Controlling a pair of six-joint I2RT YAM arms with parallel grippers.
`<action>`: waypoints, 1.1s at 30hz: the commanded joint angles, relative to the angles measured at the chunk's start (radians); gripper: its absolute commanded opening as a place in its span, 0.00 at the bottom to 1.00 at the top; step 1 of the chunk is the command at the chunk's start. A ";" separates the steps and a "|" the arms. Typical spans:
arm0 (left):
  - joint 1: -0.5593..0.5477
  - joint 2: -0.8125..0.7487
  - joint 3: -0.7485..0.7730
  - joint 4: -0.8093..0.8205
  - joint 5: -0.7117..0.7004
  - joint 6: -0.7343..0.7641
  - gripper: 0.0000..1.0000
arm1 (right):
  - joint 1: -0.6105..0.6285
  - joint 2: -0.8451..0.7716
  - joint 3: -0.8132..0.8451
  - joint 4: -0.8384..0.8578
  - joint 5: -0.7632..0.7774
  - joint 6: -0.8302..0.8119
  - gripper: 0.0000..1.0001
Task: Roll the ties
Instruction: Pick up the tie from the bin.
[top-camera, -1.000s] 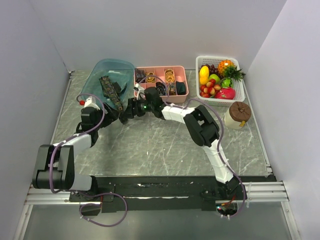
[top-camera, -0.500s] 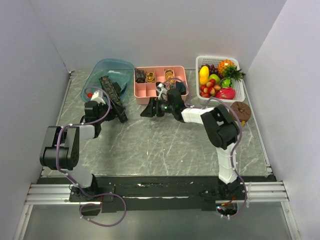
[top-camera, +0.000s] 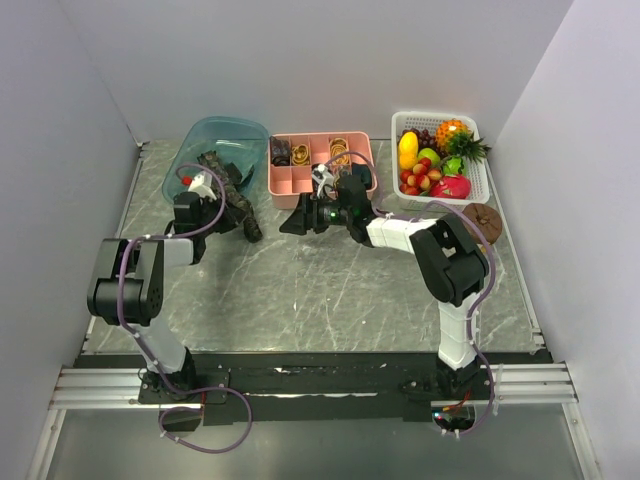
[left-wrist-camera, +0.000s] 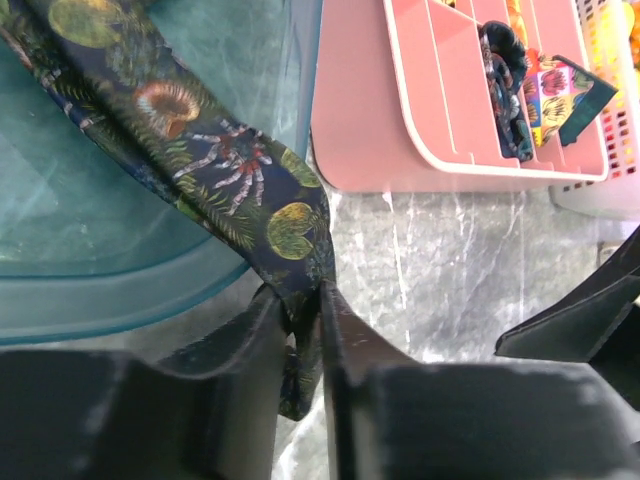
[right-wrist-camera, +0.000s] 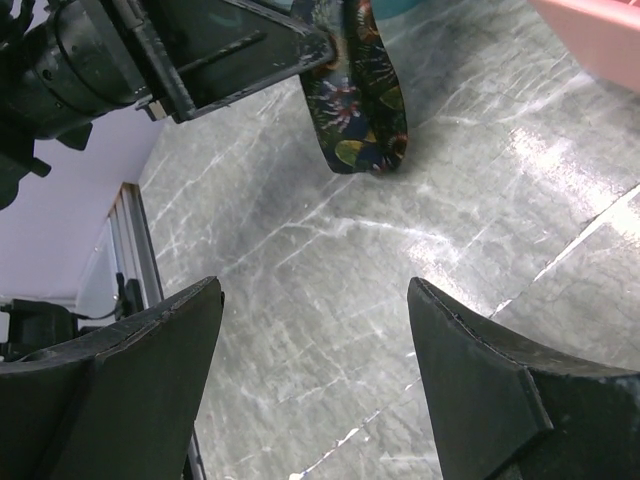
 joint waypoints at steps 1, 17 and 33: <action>-0.007 0.002 0.037 0.032 0.048 0.012 0.20 | 0.002 -0.072 -0.014 0.004 -0.012 -0.033 0.82; -0.007 -0.129 -0.009 0.003 0.193 0.026 0.01 | 0.021 -0.030 0.127 -0.008 -0.153 -0.073 0.84; -0.031 -0.289 -0.067 0.040 0.356 -0.042 0.01 | 0.070 0.176 0.441 -0.183 -0.196 -0.173 0.88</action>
